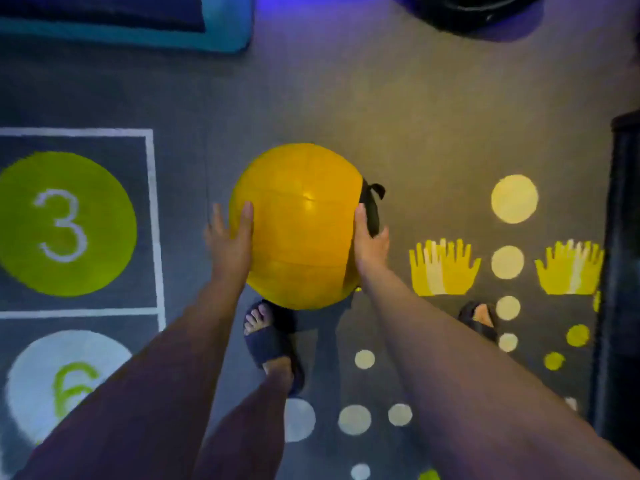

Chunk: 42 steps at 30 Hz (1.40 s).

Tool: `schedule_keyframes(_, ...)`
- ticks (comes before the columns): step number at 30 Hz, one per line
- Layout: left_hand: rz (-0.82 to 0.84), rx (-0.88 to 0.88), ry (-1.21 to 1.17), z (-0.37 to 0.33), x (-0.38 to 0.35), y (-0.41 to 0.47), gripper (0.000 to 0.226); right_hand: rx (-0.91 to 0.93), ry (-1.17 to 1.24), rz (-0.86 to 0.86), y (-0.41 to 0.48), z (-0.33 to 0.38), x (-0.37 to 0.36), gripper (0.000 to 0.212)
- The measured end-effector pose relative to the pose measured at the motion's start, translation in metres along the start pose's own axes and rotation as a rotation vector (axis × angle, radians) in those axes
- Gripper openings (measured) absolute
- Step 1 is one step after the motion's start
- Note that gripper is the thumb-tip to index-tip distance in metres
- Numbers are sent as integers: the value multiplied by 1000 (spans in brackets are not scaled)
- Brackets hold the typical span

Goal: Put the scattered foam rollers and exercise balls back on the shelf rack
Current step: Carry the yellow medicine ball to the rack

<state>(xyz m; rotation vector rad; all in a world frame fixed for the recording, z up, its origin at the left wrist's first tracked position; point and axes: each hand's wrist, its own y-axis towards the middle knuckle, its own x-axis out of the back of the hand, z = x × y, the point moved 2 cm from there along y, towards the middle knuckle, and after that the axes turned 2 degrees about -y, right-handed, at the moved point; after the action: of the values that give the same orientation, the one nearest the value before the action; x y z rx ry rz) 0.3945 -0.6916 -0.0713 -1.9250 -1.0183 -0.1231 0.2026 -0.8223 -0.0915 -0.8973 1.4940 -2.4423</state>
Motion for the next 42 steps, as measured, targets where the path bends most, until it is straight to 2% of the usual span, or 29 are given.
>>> schedule_keyframes(1,17,6,-13,3,-4,22,90,17,30,15,15,-2,-3,101)
schedule_keyframes(4,151,36,-121,17,-17,74,107,61,100,39,46,-6,-1,96)
schedule_keyframes(6,245,51,-144,16,-23,81,95,71,139,41,59,-10,0,89)
schedule_keyframes(9,262,16,-147,12,-25,63,73,13,194,29,46,-22,4,89)
schedule_keyframes(13,301,-41,-72,4,-5,14,76,-48,231,-44,-15,-54,38,73)
schedule_keyframes(16,360,-53,30,-21,7,-51,94,-88,306,-77,-82,-74,88,72)
schedule_keyframes(19,441,-90,68,-67,10,-135,97,-155,378,-95,-149,-79,158,69)
schedule_keyframes(23,526,-217,128,-145,-15,-263,98,-127,512,-150,-225,-80,275,77)
schedule_keyframes(26,558,-294,187,-199,-57,-356,110,-105,635,-176,-232,-111,375,72)
schedule_keyframes(30,682,-427,250,-261,-131,-500,120,-11,816,-258,-240,-170,519,83)
schedule_keyframes(32,745,-506,275,-282,-173,-564,115,-24,911,-280,-302,-145,585,85)
schedule_keyframes(35,859,-591,269,-300,-239,-649,99,6,1051,-475,-341,-153,677,79)
schedule_keyframes(37,935,-623,271,-304,-277,-692,92,-5,1084,-577,-345,-173,725,98)
schedule_keyframes(39,1019,-627,282,-306,-311,-725,96,-38,1091,-625,-341,-191,762,112)
schedule_keyframes(42,1109,-599,315,-315,-351,-757,100,-45,1091,-622,-335,-197,807,105)
